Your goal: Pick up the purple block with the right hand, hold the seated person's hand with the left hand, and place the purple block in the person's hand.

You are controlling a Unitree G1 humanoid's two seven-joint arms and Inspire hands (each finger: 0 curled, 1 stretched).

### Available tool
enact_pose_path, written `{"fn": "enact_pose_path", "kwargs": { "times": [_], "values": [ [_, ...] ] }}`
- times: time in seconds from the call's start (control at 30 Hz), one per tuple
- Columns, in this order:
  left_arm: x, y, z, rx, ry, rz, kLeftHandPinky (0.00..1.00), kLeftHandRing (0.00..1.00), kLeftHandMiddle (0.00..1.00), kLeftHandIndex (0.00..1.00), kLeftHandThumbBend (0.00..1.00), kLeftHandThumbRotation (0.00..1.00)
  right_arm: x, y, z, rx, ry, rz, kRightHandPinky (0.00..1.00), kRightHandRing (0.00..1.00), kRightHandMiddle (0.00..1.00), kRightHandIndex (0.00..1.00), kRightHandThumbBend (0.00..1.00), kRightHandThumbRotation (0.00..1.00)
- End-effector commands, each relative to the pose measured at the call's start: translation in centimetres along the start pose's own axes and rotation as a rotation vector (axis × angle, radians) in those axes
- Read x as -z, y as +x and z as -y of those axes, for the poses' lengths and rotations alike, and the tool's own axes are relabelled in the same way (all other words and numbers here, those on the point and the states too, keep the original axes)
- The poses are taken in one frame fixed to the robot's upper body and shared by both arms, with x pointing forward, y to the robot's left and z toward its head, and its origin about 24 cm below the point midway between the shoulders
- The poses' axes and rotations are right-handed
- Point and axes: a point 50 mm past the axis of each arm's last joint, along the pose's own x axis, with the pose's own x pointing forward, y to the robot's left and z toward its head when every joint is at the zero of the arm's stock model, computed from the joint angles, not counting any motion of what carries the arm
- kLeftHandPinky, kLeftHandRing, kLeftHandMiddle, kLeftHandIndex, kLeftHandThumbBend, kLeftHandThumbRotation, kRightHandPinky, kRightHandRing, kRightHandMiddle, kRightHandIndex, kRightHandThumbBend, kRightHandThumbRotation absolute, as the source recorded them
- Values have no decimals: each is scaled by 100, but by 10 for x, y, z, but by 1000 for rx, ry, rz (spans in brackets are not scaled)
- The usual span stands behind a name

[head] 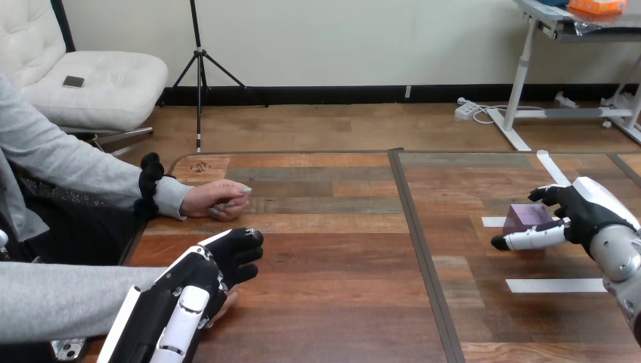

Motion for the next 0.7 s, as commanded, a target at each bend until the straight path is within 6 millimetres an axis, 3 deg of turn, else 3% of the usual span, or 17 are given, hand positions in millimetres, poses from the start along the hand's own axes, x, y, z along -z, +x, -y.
{"fn": "enact_pose_path", "kwargs": {
  "times": [0.0, 0.67],
  "values": [
    [-10, 11, -2, 15, 9, 78, 82, 83, 81, 74, 52, 83, -15, 2, 0, 15, 2, 49, 78, 90, 90, 85, 97, 23],
    [-11, 12, -2, 19, 18, 77, 80, 82, 80, 74, 54, 82, -17, 2, -7, 19, -26, 73, 76, 85, 87, 81, 94, 12]
  ]
}}
